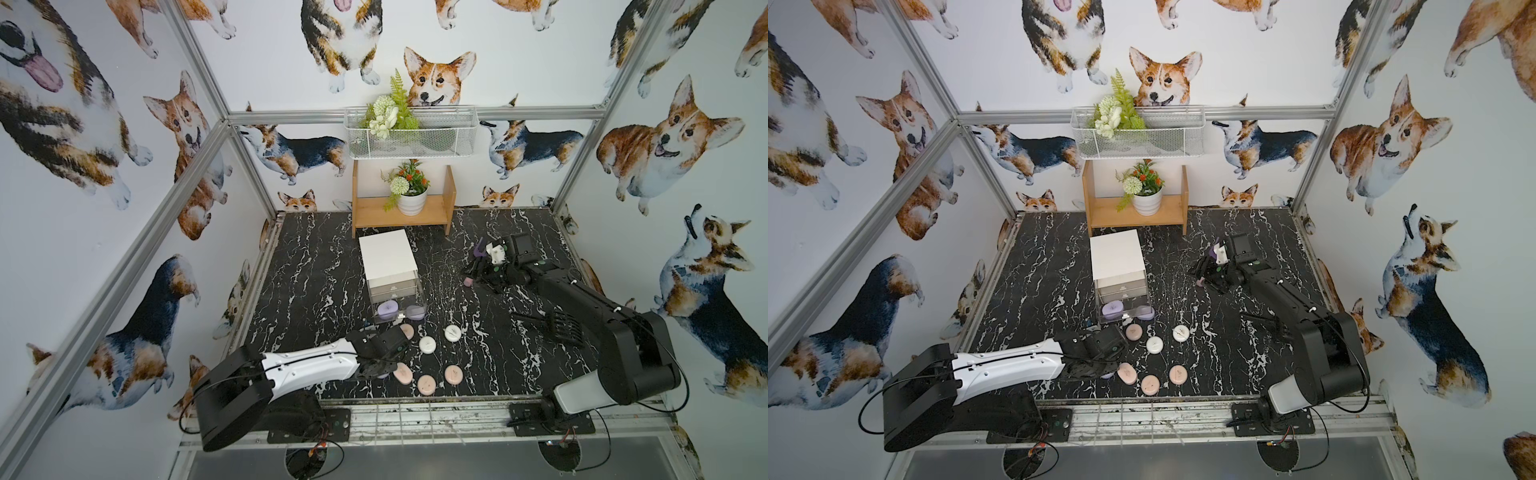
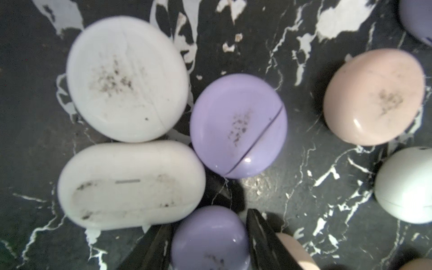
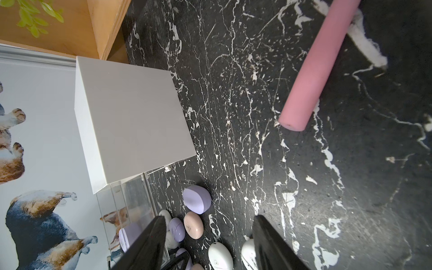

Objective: Put the bluetooth earphones in the drawer according to color
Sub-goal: Pick up the Bluetooth earphone from the center of the board.

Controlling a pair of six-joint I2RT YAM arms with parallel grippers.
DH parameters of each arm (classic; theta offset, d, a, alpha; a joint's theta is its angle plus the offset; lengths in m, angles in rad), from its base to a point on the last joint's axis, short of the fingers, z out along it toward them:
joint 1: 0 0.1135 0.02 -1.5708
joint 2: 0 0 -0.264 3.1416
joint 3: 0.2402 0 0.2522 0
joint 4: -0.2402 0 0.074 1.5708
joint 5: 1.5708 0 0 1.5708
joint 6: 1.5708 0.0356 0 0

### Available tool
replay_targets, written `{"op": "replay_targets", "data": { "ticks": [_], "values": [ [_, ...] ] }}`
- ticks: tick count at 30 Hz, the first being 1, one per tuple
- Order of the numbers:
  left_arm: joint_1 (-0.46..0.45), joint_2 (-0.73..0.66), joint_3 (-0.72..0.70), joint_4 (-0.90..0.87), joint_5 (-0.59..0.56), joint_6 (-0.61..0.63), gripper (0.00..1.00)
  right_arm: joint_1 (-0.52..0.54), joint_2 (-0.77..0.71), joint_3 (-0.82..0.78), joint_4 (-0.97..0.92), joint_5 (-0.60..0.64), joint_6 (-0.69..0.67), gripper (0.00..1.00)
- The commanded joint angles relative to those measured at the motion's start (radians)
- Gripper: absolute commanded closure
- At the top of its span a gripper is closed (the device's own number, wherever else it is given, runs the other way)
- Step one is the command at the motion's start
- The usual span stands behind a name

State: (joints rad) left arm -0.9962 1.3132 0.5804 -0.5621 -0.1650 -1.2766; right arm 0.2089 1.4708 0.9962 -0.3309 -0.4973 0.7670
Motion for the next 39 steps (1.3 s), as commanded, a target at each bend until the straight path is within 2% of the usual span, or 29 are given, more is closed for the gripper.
{"op": "replay_targets", "data": {
  "ticks": [1,6,14,24,31,39],
  "values": [
    [-0.009,0.008,-0.029,-0.068,0.068,-0.003,0.38,0.000,-0.009,-0.001,0.012,-0.010,-0.003,0.35],
    [-0.014,0.031,-0.030,-0.075,0.079,0.008,0.36,0.000,-0.008,-0.005,0.019,-0.012,0.002,0.35],
    [-0.025,0.085,-0.035,-0.102,0.122,0.036,0.45,0.000,-0.007,-0.013,0.033,-0.033,0.013,0.36],
    [-0.047,0.161,0.012,-0.187,0.154,0.103,0.45,0.001,-0.012,-0.036,0.070,-0.056,0.034,0.36],
    [-0.048,0.103,0.018,-0.248,0.137,0.093,0.54,0.000,-0.013,-0.036,0.076,-0.063,0.038,0.36],
    [-0.024,-0.104,0.112,-0.461,0.056,0.072,0.60,0.000,-0.024,-0.020,0.069,-0.061,0.041,0.36]
  ]
}}
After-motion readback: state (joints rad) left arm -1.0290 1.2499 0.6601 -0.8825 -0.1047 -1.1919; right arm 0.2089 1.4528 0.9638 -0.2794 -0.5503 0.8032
